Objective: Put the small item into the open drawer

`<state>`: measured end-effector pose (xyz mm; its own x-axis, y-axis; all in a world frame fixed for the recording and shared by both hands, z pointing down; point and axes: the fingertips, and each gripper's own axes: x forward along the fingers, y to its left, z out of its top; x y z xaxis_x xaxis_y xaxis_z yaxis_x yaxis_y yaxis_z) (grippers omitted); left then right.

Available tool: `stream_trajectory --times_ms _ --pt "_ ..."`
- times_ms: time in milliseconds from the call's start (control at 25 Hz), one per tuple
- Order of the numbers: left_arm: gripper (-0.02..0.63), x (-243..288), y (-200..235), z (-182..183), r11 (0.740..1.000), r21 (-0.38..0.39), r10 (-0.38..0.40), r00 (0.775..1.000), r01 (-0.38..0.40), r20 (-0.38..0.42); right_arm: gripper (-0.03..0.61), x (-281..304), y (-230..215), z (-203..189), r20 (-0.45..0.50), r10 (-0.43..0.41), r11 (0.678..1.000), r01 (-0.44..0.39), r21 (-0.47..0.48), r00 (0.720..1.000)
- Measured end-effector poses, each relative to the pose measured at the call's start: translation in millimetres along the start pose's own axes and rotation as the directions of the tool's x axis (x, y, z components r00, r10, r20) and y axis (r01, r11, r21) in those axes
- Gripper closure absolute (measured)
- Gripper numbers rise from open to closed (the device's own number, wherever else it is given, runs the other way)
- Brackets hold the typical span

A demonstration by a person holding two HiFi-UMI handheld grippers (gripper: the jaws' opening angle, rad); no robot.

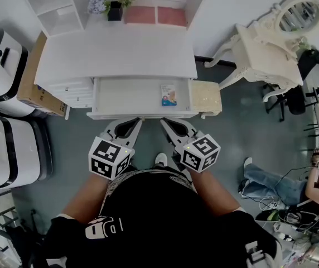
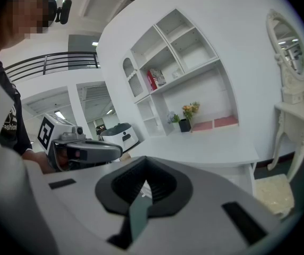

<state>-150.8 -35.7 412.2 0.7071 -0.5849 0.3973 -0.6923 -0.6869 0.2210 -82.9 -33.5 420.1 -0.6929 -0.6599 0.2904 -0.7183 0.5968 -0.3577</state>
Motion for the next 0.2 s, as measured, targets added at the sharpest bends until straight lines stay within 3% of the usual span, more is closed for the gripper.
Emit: stream_trajectory --times_ms 200 --pt "0.6 1.6 1.2 0.9 1.0 0.002 -0.002 1.0 0.002 -0.004 0.571 0.5 -1.7 1.5 -0.001 -0.003 1.0 0.003 0.0 1.0"
